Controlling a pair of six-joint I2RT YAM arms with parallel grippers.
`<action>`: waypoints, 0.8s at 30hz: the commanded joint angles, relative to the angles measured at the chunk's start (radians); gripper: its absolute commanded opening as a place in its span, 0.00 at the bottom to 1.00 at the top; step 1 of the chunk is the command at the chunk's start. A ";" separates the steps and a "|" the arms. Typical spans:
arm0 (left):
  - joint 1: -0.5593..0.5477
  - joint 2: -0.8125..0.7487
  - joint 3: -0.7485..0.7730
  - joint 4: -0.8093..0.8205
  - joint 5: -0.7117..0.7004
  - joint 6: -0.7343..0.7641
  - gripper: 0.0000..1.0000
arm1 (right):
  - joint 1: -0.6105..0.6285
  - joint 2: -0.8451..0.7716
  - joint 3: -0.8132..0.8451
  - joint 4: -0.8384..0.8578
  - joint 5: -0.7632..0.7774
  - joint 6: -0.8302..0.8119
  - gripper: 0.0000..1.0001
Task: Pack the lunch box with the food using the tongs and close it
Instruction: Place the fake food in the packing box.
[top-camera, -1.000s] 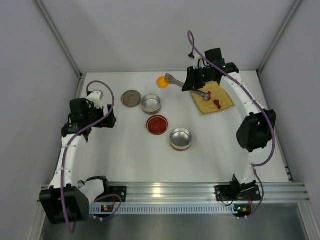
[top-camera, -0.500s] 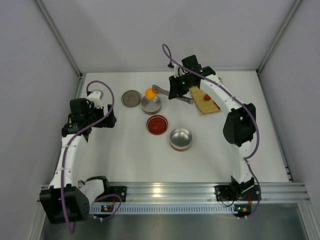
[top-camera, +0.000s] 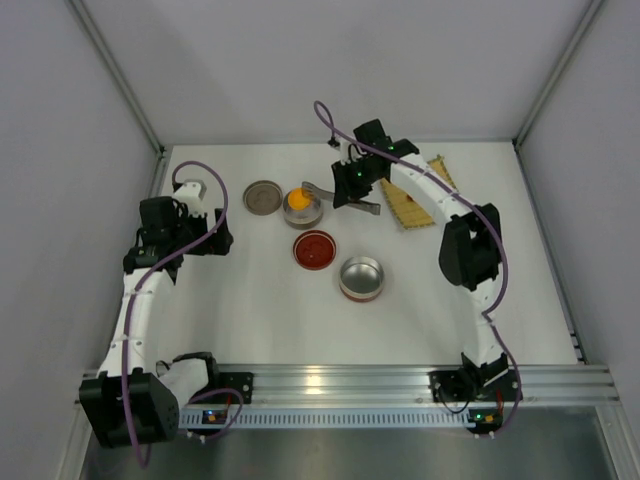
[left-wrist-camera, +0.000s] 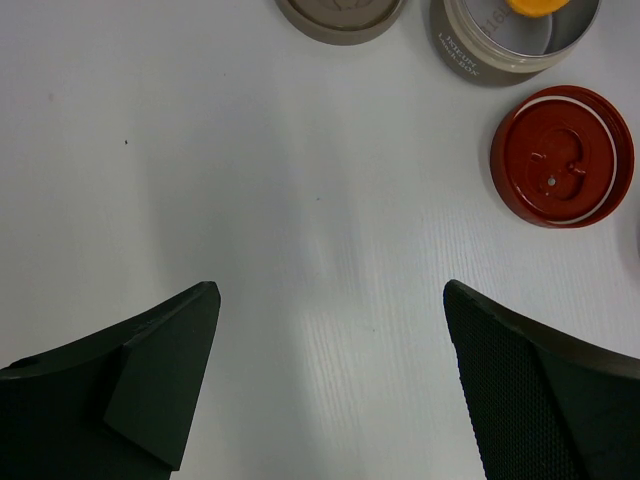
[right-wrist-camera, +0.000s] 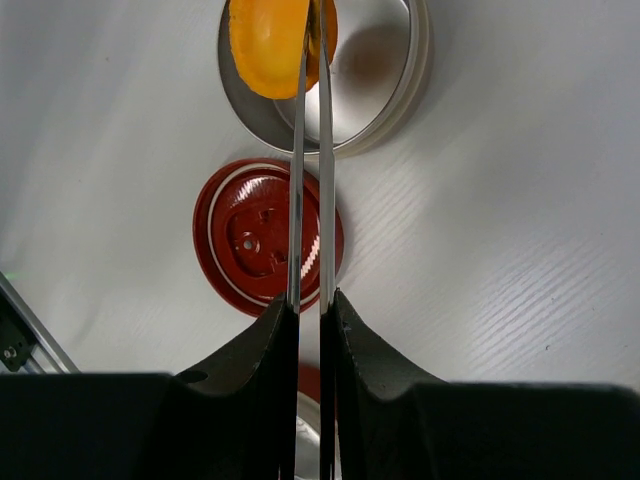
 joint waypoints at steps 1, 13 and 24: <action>0.001 0.001 -0.008 0.043 0.010 -0.006 0.98 | 0.028 0.023 0.028 0.014 -0.019 -0.009 0.01; 0.002 0.012 -0.003 0.044 0.019 -0.008 0.99 | 0.056 0.058 0.040 0.007 -0.009 -0.009 0.13; 0.002 -0.002 0.004 0.033 0.025 -0.008 0.98 | 0.059 0.017 0.025 0.002 0.016 -0.041 0.33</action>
